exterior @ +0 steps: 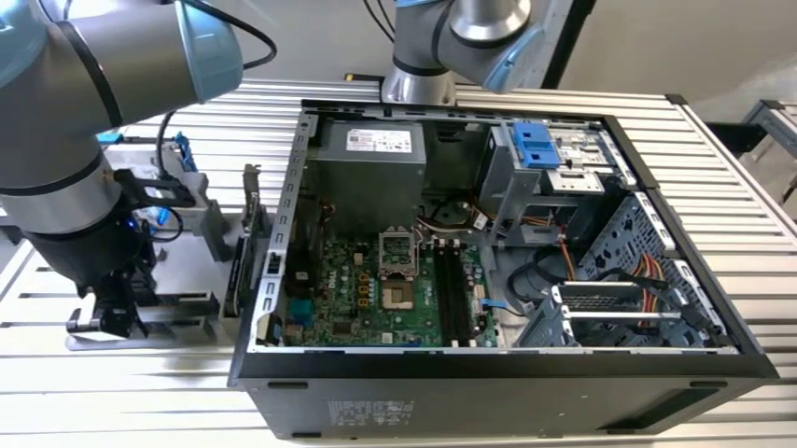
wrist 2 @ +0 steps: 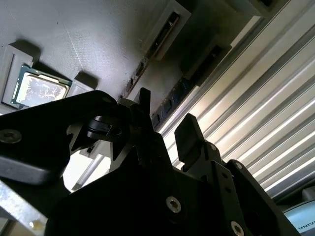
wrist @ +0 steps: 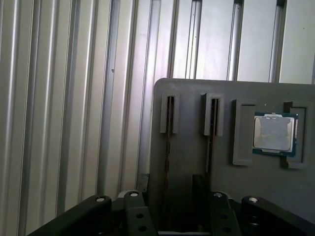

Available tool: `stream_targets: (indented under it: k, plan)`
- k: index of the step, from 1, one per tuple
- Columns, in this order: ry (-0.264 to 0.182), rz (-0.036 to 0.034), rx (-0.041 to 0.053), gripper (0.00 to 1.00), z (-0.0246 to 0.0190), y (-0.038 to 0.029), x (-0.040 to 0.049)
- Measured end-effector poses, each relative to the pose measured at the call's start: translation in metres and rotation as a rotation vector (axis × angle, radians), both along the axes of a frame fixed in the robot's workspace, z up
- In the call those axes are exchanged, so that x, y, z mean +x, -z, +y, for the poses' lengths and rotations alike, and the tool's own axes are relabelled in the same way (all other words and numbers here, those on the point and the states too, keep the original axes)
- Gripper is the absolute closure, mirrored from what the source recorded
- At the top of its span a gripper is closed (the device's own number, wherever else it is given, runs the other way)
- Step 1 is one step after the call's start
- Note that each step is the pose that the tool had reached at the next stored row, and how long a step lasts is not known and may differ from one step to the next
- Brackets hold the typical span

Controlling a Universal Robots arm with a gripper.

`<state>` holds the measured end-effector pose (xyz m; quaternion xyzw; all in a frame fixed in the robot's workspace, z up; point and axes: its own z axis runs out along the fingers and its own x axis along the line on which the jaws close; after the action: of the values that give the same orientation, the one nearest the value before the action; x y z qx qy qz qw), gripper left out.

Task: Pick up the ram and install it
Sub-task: 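Pick up the ram and move it above insertion slot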

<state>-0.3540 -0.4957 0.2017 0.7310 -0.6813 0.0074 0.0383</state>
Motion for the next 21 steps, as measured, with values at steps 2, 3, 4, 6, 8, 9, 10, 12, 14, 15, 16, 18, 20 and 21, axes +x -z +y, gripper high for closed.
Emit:
stream_targets:
  k: [2,3,4,6,8,9,10,12,14,15,16,18,20,21]
  plan:
    - [0.0,0.0,0.0,0.0,0.0007,0.0017,0.0]
    - [0.0,0.0001,-0.0001,0.0,0.001,0.0025,0.0001]
    - [0.0,0.0,-0.0001,0.0,0.0012,0.0034,0.0001]
    - [0.001,0.0001,-0.0001,0.0,0.0014,0.005,0.0]
    - [0.0,0.0001,-0.0001,0.0,0.0014,0.0065,0.0]
    - [0.0,0.0001,-0.0001,0.0,0.0014,0.0072,0.0]
    - [0.0,0.0001,-0.0002,0.0,0.0014,0.0078,0.0]
    - [0.001,0.0002,-0.0002,0.0,0.0014,0.0087,0.0]
    - [0.001,-0.0001,0.0,0.0,0.0012,0.0097,0.0]
    - [0.001,0.0,0.0,0.0,0.0011,0.01,0.0]
    - [0.001,0.0,0.0,0.0,0.001,0.0102,0.0001]
    - [0.001,0.0001,-0.0001,0.0,0.0009,0.0103,0.0]
    - [0.001,0.0001,-0.0002,0.0,0.0009,0.0103,0.0]
    - [0.001,0.0001,-0.0002,0.0,0.0009,0.0103,0.0]
